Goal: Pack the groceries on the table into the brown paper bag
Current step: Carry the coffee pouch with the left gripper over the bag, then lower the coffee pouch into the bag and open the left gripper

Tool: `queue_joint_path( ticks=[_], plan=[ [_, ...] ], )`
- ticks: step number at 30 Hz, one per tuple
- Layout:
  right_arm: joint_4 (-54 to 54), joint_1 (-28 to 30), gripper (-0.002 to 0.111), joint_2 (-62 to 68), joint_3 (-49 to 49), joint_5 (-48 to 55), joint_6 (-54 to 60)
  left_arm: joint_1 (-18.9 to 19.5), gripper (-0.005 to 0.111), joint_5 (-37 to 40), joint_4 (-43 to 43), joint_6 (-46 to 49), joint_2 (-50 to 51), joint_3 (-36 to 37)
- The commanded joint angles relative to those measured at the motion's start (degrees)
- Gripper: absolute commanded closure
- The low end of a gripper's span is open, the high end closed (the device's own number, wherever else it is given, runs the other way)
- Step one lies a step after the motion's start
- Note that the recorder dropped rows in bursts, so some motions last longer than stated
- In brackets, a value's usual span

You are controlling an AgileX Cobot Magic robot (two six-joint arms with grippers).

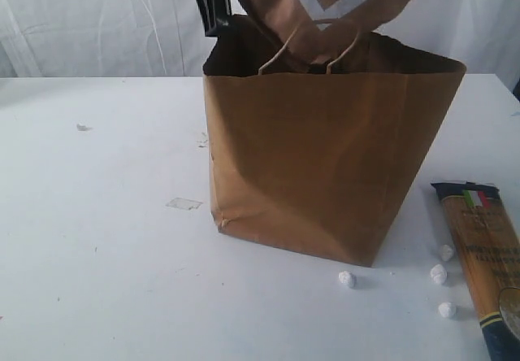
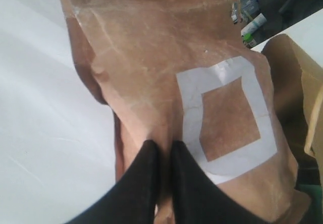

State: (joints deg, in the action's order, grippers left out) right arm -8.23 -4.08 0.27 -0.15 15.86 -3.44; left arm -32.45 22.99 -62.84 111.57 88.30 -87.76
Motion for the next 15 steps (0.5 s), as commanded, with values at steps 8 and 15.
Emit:
queue_joint_path(
  ticks=[8,15],
  plan=[
    [0.03,0.26,0.108,-0.27,0.15,-0.52,-0.16,-0.2,0.107,-3.84,-2.21,-0.45,-0.4,2.05],
    [0.03,0.26,0.108,-0.27,0.15,-0.52,-0.16,-0.2,0.107,-7.97,-2.21,-0.45,0.36,2.05]
  ],
)
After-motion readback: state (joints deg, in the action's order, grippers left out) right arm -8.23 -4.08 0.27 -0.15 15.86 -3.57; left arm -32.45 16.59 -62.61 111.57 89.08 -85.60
